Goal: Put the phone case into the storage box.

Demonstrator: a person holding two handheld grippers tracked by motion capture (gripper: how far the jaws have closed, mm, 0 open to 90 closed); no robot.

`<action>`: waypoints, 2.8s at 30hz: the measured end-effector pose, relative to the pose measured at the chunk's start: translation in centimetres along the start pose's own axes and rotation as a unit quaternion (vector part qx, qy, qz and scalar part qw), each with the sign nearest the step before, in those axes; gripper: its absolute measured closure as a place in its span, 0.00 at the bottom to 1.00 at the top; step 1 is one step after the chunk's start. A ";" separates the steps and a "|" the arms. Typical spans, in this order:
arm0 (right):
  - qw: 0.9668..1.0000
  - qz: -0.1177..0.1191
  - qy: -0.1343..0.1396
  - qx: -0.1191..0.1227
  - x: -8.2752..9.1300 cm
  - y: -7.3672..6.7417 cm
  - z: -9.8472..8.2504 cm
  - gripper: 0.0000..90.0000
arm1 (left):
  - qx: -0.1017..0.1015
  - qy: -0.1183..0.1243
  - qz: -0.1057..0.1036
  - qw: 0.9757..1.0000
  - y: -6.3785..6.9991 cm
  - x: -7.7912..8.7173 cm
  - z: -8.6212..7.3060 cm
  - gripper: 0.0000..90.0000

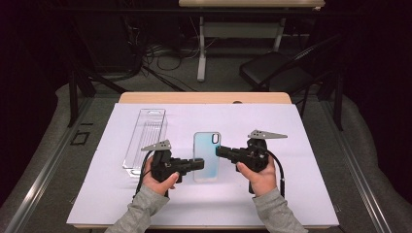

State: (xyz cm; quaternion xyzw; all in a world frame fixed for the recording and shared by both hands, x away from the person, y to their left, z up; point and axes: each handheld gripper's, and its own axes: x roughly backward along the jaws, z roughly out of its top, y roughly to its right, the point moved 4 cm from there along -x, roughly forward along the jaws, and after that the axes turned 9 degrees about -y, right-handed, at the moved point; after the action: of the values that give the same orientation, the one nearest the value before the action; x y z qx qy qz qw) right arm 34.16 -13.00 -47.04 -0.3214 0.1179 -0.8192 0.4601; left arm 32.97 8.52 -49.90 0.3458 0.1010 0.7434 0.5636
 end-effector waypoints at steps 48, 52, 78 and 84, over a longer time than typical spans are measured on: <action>0.996 -0.084 0.019 0.031 0.2 0.6 -0.4 0.93 | -0.029 0.050 0.098 0.994 -1.3 0.8 0.6 0.52; 0.995 -0.093 0.023 0.035 0.1 0.5 -0.4 0.93 | -0.030 0.053 0.108 0.992 -1.4 1.0 0.7 0.52; 0.985 -0.149 0.033 0.076 -0.3 0.1 -1.1 0.93 | -0.040 0.058 0.176 0.982 -1.9 2.0 0.9 0.46; 0.984 -0.156 0.035 0.084 -0.7 -0.1 -1.3 0.93 | -0.042 0.062 0.182 0.981 -1.8 2.2 1.1 0.46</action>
State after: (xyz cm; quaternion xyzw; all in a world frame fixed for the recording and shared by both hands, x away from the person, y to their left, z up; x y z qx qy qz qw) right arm 33.54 -12.49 -48.33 -0.2672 0.0129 -0.8986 0.3477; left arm 34.78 10.94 -49.20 0.2878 0.0403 0.8569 0.4258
